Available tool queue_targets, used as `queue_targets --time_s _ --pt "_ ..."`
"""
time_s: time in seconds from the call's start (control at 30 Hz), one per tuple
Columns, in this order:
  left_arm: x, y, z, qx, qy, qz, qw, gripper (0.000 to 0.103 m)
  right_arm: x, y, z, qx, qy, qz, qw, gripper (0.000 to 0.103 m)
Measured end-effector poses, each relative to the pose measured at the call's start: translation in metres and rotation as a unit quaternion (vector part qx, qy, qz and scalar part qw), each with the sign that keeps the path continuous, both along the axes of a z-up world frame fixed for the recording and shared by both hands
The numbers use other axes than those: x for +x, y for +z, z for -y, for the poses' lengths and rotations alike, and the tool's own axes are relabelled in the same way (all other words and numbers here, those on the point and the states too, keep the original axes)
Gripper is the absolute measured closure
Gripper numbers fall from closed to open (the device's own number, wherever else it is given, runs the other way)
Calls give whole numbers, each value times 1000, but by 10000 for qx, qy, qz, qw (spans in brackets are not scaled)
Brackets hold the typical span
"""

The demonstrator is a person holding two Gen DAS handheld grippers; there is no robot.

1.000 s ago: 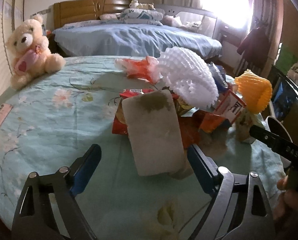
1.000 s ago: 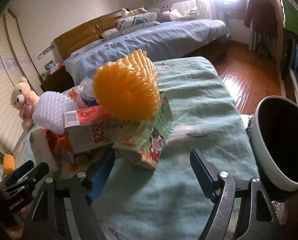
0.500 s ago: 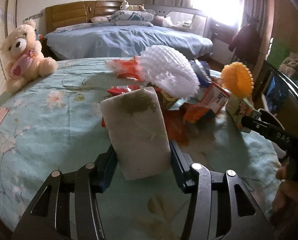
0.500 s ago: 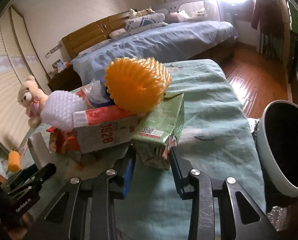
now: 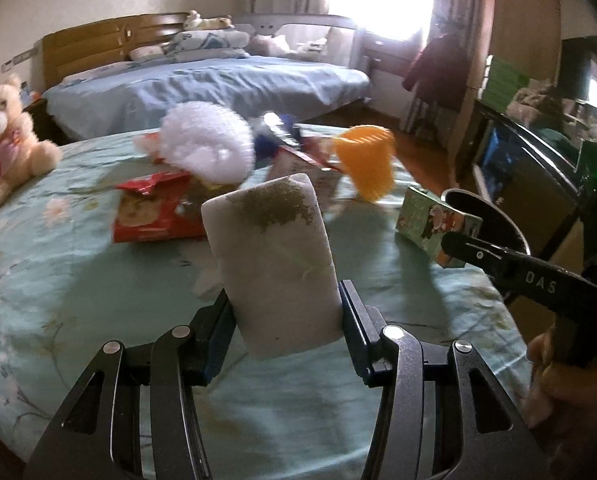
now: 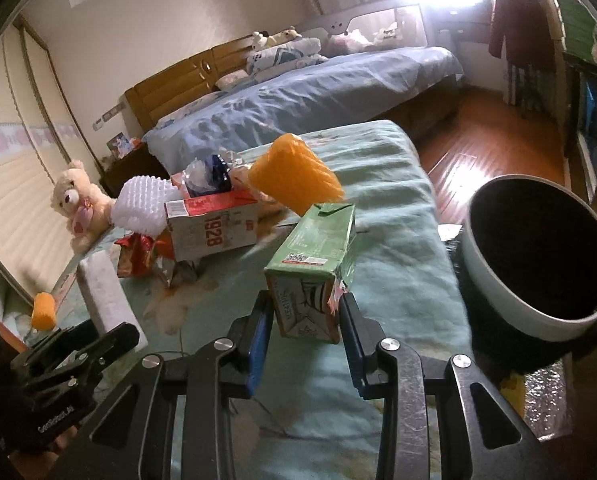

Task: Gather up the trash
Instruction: 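Carry the green carton with the right gripper over the bin and release it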

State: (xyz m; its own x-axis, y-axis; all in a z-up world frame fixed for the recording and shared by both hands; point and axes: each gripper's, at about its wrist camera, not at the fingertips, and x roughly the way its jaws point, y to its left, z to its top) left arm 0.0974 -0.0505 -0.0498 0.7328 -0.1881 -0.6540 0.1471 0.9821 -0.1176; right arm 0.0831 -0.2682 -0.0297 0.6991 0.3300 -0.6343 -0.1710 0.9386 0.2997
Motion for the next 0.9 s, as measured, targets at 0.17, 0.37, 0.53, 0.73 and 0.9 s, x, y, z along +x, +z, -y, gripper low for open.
queue_targets --time_s 0.17,0.37,0.53,0.73,0.9 --pt "1 3 24 55 -275 3 9996 54 -7 4 19 120 -142 48 9998 70" --pt "5 2 46 109 -485 -63 9987 54 -4 -9 34 233 -249 -173 9993 65" --pt "6 -1 53 159 -537 -142 9983 54 7 -23 37 393 -348 -439 9977 51" --pt "9 -4 58 216 -568 -200 9980 54 17 -27 38 555 -430 -513 9962 49" --pt "12 -4 60 240 -581 -212 9978 54 24 -20 39 642 -405 -472 9960 37"
